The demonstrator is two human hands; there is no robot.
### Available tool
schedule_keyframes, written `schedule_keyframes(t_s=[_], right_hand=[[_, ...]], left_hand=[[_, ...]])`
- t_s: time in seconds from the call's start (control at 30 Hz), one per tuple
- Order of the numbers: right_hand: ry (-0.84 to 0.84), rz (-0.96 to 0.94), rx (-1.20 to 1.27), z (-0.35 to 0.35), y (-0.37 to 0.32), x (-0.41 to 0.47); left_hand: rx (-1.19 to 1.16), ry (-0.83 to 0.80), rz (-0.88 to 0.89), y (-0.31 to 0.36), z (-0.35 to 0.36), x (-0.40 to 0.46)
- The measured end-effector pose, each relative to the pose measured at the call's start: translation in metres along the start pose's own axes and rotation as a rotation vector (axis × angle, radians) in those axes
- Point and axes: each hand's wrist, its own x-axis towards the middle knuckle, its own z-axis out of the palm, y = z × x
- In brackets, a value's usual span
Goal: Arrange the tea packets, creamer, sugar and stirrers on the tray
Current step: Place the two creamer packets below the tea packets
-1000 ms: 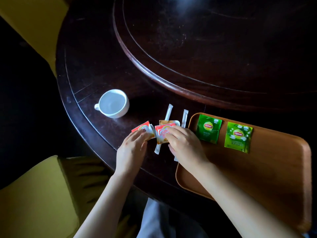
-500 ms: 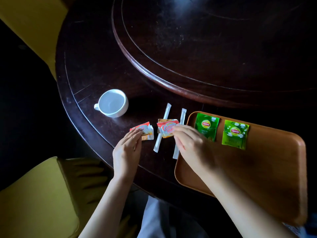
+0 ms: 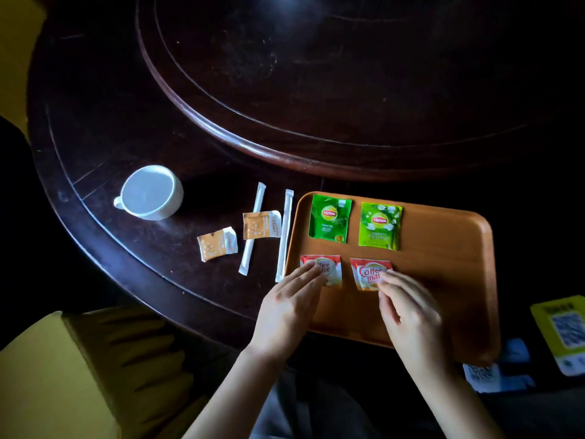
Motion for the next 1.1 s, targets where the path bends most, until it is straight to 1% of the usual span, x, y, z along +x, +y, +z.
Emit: schedule_keyframes(t_s=[0.03, 0.1, 0.2, 0.27, 0.33, 0.43, 0.5, 0.57, 0.67, 0.8, 0.9, 0.93, 1.0, 1.1], right_hand=[[0.022, 0.004, 0.08, 0.01, 0.009, -0.001], [0.081, 0.007, 0.045, 0.022, 0.019, -0.007], [0.112, -0.109, -0.019, 0.023, 0.021, -0.009], [0.094, -0.136, -0.026, 0.026, 0.025, -0.01], [0.052, -0.158, -0.051, 0.024, 0.022, -0.013], [-0.051, -0.179, -0.105, 0.024, 0.019, -0.019], [-0.096, -0.166, -0.123, 0.025, 0.021, -0.022], [-0.12, -0.159, -0.113, 0.024, 0.021, -0.022], [-0.109, -0.162, -0.118, 0.023, 0.023, -0.022], [-0.092, -0.169, -0.101, 0.023, 0.021, -0.022], [0.002, -0.14, -0.018, 0.023, 0.016, -0.019], [0.042, -0.142, 0.019, 0.022, 0.012, -0.016], [0.093, -0.166, 0.054, 0.021, 0.0, -0.003], [0.129, -0.28, 0.054, 0.025, -0.025, 0.028]], left_hand=[[-0.02, -0.039, -0.024, -0.001, -0.002, 0.001], [-0.015, -0.083, -0.019, -0.005, 0.001, 0.0], [0.052, -0.084, 0.052, -0.006, 0.001, -0.001], [0.052, -0.085, 0.073, 0.0, -0.003, -0.001], [0.053, -0.135, 0.085, 0.007, -0.004, -0.001], [0.088, -0.24, 0.051, 0.011, 0.002, -0.004], [0.12, -0.274, 0.015, 0.009, 0.005, -0.006], [0.137, -0.279, 0.0, 0.008, 0.006, -0.007], [0.146, -0.268, 0.001, 0.009, 0.006, -0.005], [0.152, -0.249, 0.0, 0.009, 0.007, -0.003], [0.106, -0.218, 0.035, 0.013, 0.0, -0.003], [0.077, -0.179, 0.054, 0.014, -0.006, -0.002], [0.03, -0.049, 0.073, 0.01, -0.022, 0.002], [0.068, 0.139, -0.021, -0.009, -0.048, 0.007]])
